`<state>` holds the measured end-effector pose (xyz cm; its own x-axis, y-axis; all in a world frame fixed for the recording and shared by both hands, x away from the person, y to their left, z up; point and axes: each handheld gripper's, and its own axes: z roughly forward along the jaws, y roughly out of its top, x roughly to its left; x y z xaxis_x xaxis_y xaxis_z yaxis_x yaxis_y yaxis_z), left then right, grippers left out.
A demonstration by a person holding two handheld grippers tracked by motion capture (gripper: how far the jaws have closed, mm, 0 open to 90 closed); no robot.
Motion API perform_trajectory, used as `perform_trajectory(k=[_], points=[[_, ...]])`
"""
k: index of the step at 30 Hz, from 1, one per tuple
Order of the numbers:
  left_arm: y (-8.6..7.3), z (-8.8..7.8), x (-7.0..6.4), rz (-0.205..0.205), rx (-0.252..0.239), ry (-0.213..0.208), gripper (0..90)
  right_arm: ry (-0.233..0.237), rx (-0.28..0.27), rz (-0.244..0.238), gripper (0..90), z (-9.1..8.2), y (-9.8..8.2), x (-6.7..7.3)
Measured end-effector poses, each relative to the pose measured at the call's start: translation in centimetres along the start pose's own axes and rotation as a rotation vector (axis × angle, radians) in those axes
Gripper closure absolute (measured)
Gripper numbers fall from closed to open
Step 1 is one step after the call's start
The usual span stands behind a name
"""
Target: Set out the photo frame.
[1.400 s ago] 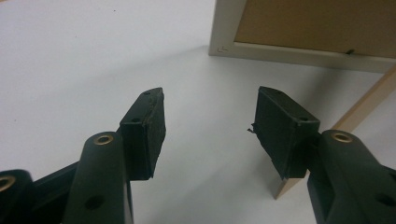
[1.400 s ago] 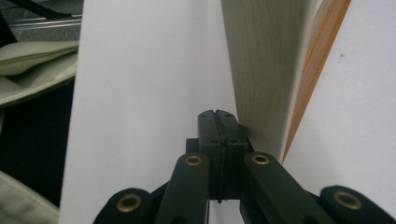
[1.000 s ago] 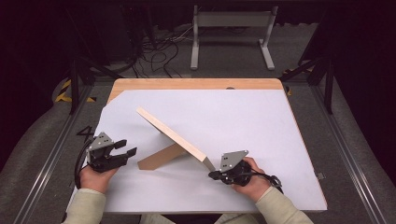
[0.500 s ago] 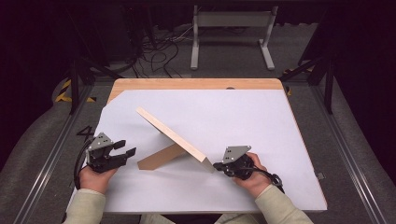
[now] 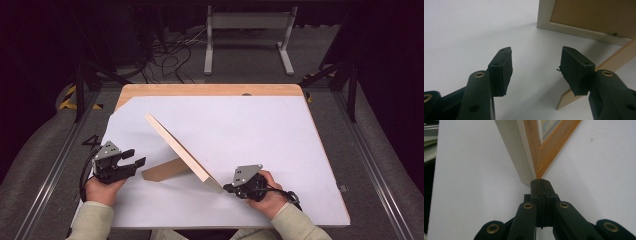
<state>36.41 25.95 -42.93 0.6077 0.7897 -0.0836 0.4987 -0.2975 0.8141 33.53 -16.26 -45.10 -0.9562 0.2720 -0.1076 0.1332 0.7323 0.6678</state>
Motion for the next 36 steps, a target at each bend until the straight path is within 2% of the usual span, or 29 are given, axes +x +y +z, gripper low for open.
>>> perform_trajectory(k=[3,5,8,10,12,15,21,31,36], points=[[0.8,-0.3,-0.1,-0.026,-0.014,0.005,42.5,0.001,0.001,-0.018,90.0,0.2,0.2,0.5],[1.4,-0.5,-0.3,-0.034,-0.015,-0.007,43.3,0.007,0.004,-0.021,90.0,0.4,0.3,0.7],[2.0,-0.6,-0.7,-0.026,-0.001,-0.014,47.8,0.01,0.005,-0.026,90.0,0.5,0.6,1.0],[2.3,-0.6,-0.8,-0.039,0.013,-0.023,53.8,0.012,0.001,-0.031,90.0,0.7,0.7,1.3],[2.5,-0.7,-0.8,-0.051,0.02,-0.038,63.5,0.016,0.003,-0.039,90.0,0.8,0.9,1.5],[2.7,-0.7,-0.7,-0.066,0.027,-0.038,75.0,0.021,0.003,-0.041,90.0,0.9,1.0,1.6],[2.9,-0.7,-0.6,-0.077,0.045,-0.028,85.1,0.024,0.0,-0.049,90.0,1.2,1.3,2.0],[2.7,-0.7,-0.5,-0.09,0.038,-0.031,85.0,0.05,-0.01,-0.079,90.0,2.0,2.2,3.0],[2.4,-0.9,-0.3,-0.093,0.023,-0.028,78.2,0.061,-0.017,-0.087,90.0,2.5,2.6,3.4]])
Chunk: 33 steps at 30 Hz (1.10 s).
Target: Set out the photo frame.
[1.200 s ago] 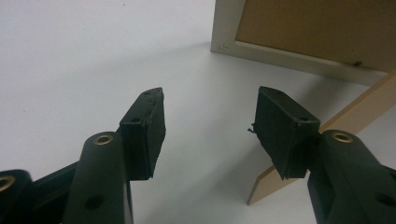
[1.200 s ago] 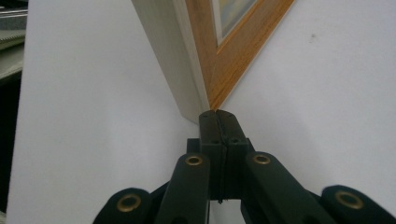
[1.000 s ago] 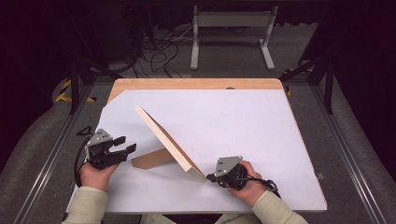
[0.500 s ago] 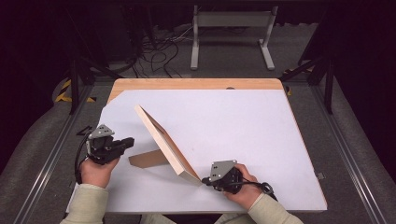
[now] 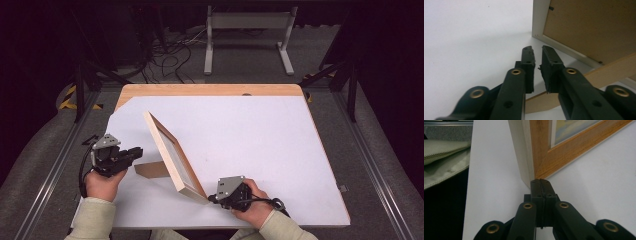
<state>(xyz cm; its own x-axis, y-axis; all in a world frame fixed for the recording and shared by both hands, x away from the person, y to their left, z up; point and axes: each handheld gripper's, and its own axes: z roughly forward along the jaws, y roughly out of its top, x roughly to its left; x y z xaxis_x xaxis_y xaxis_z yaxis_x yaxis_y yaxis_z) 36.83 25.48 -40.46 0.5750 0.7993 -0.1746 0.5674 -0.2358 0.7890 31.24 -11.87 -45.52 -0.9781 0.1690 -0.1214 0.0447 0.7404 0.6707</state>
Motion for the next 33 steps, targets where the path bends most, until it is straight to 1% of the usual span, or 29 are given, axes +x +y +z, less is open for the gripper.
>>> perform_trajectory(k=[2,3,4,6,11,12,14,15,18,20,21,22,23,24,26,31,33], points=[[-0.2,-0.1,0.2,0.003,-0.006,0.009,74.6,0.003,-0.001,-0.004,90.0,0.1,0.2,0.1],[-0.5,-0.5,0.3,-0.008,-0.018,0.011,73.1,0.006,0.0,-0.006,90.0,0.3,0.3,0.1],[-0.5,-0.5,0.3,-0.008,-0.018,0.011,72.1,0.006,0.0,-0.006,90.0,0.3,0.3,0.1],[-0.8,-0.9,0.5,-0.014,-0.026,0.018,71.9,0.01,-0.002,-0.013,90.0,0.4,0.5,0.1],[-1.5,-1.6,0.7,-0.022,-0.027,0.025,70.9,0.023,-0.008,-0.027,90.0,1.0,1.1,0.2],[-1.6,-1.7,0.7,-0.033,-0.028,0.028,70.7,0.028,-0.01,-0.031,90.0,1.1,1.3,0.3],[-1.8,-2.0,0.9,-0.028,-0.027,0.03,70.4,0.036,-0.014,-0.037,90.0,1.3,1.6,0.3],[-1.9,-2.1,0.9,-0.04,-0.031,0.034,70.3,0.039,-0.018,-0.036,90.0,1.4,1.7,0.3],[-2.1,-2.3,1.0,-0.039,-0.031,0.037,70.1,0.049,-0.024,-0.043,90.0,1.8,2.1,0.4],[-2.1,-2.3,1.0,-0.05,-0.034,0.037,70.0,0.058,-0.028,-0.047,90.0,2.1,2.4,0.5],[-2.1,-2.3,1.1,-0.036,-0.034,0.037,69.9,0.063,-0.03,-0.055,90.0,2.3,2.5,0.5],[-2.1,-2.3,1.1,-0.035,-0.034,0.037,69.9,0.067,-0.032,-0.054,90.0,2.4,2.6,0.6],[-2.1,-2.3,1.0,-0.045,-0.036,0.038,69.9,0.072,-0.035,-0.053,90.0,2.5,2.8,0.6],[-2.1,-2.3,1.1,-0.038,-0.037,0.042,69.8,0.075,-0.038,-0.054,90.0,2.7,2.9,0.7],[-2.1,-2.3,1.0,-0.042,-0.04,0.039,69.7,0.075,-0.035,-0.06,90.0,2.8,3.0,0.7],[-2.1,-2.4,1.2,-0.047,-0.047,0.037,69.1,0.084,-0.03,-0.049,90.0,2.5,2.8,0.7],[-2.2,-2.5,1.3,-0.048,-0.047,0.035,68.9,0.111,-0.036,-0.03,90.0,2.1,2.7,0.6]])
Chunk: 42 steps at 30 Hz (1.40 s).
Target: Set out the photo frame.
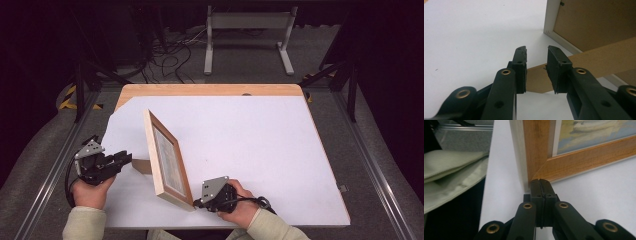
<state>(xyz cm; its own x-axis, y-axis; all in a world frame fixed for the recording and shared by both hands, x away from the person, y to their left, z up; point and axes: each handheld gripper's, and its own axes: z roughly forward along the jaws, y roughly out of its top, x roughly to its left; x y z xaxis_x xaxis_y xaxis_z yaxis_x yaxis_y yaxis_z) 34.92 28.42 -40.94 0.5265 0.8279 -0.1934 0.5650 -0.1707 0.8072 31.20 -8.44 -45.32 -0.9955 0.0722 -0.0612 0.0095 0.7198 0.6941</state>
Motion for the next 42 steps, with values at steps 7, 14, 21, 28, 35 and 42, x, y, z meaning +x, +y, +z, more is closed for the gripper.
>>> perform_trajectory(k=[7,14,21,28,35,42], points=[[0.0,0.3,0.0,-0.004,0.002,-0.007,67.8,0.115,-0.017,-0.005,90.0,-0.7,0.1,0.2],[0.0,0.4,0.0,-0.004,0.005,-0.005,67.2,0.137,-0.02,-0.001,90.0,0.2,0.5,0.3],[0.0,0.4,0.0,-0.007,-0.001,0.006,65.0,0.07,-0.021,0.016,90.0,0.8,1.1,-0.5],[-0.1,0.2,0.2,-0.008,-0.007,0.012,64.2,0.014,-0.021,0.037,90.0,1.6,1.7,-2.0],[0.0,0.1,0.3,-0.006,-0.009,0.01,63.8,-0.017,-0.008,0.056,90.0,0.7,1.7,-2.4],[0.1,0.2,0.1,-0.01,-0.008,0.009,62.9,-0.061,0.006,0.083,90.0,1.3,1.7,-3.2]])
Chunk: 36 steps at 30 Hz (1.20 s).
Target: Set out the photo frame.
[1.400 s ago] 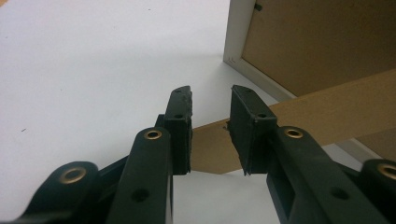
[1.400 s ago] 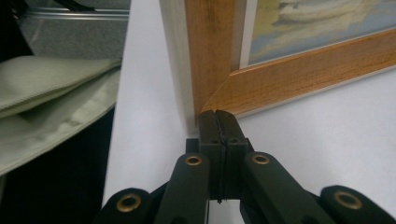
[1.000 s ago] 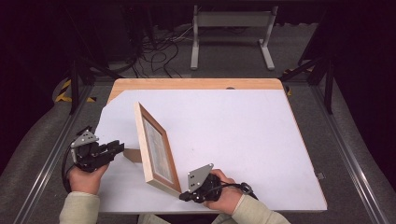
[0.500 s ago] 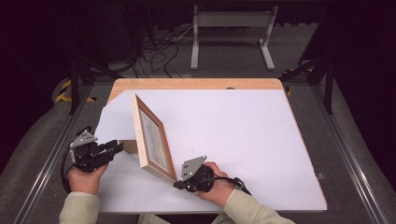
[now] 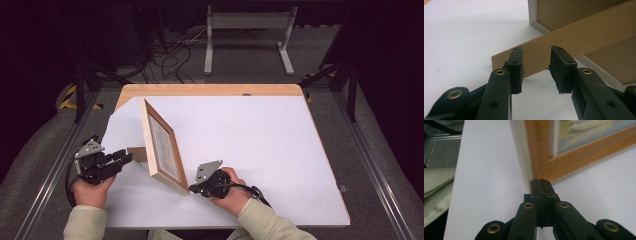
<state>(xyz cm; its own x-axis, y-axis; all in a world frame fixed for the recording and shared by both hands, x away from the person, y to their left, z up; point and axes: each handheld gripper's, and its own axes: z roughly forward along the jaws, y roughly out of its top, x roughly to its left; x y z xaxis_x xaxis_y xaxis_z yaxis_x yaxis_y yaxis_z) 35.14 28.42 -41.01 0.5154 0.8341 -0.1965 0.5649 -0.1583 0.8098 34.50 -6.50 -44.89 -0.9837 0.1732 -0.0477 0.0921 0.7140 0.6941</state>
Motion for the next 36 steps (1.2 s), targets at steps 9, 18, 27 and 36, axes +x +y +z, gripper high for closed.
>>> perform_trajectory(k=[9,18,27,36], points=[[0.1,-0.9,0.7,-0.001,-0.017,0.017,61.7,0.053,0.023,-0.045,90.0,2.1,1.2,1.6],[0.0,-1.7,1.3,-0.026,-0.041,0.036,61.0,0.1,0.017,-0.074,90.0,3.7,2.8,2.6],[-0.1,-1.8,1.7,-0.041,-0.042,0.039,60.7,0.144,0.011,-0.086,90.0,5.6,4.7,3.5],[0.0,-1.8,1.7,-0.035,-0.032,0.037,57.9,0.109,-0.023,-0.058,90.0,3.2,4.2,2.2]])
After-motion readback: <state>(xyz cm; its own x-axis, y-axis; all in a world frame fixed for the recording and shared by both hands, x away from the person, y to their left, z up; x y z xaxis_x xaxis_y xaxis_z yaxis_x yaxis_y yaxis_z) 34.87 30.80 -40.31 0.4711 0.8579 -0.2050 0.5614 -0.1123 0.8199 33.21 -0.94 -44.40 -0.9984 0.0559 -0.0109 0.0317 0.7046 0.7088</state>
